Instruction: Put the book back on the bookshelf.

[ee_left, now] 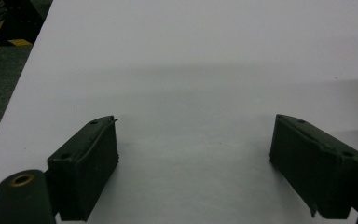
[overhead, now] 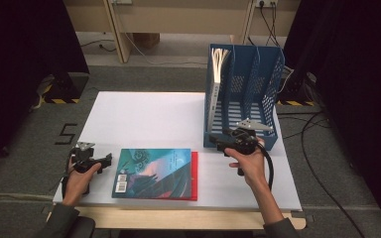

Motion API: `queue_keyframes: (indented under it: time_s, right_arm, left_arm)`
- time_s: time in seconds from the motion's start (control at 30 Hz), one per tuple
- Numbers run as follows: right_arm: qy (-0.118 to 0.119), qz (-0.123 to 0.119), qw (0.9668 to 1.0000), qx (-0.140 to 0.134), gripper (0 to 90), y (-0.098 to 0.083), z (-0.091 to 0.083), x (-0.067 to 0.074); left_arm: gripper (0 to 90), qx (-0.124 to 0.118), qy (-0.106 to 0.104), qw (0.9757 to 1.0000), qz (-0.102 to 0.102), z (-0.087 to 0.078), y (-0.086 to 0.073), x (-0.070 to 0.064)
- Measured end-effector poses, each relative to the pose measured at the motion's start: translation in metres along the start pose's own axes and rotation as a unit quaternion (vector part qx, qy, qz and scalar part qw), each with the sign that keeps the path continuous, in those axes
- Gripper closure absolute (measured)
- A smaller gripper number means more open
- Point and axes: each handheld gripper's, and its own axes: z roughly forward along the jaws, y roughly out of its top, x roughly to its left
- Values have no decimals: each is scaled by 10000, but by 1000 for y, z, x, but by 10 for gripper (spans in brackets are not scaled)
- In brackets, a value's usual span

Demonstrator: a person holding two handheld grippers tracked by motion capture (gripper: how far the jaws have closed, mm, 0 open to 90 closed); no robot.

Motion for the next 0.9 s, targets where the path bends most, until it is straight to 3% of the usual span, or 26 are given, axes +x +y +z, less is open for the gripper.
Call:
queue_keyframes:
  time_s: [0.13,0.23,0.37,0.53,0.83,0.9]
  right_arm:
    - [22,66,10000,21,297,-12,-3,0]
    - [153,173,9996,146,296,-29,-7,3]
    - [145,234,9991,317,296,-50,-7,5]
    - [122,245,9988,416,296,-58,-7,5]
    - [124,261,9983,507,297,-68,-8,7]
    - [217,329,9979,509,297,-69,-8,8]
  left_arm:
    - [146,-23,-30,10000,62,-1,0,-1]
    - [149,-23,-81,9999,147,-2,-1,-3]
    - [149,14,-219,9996,200,-5,-3,-6]
    - [149,42,-279,9987,422,-9,-4,-13]
    - [149,4,-373,9987,361,-15,-5,-14]
    - [149,-22,-405,9985,358,-17,-5,-14]
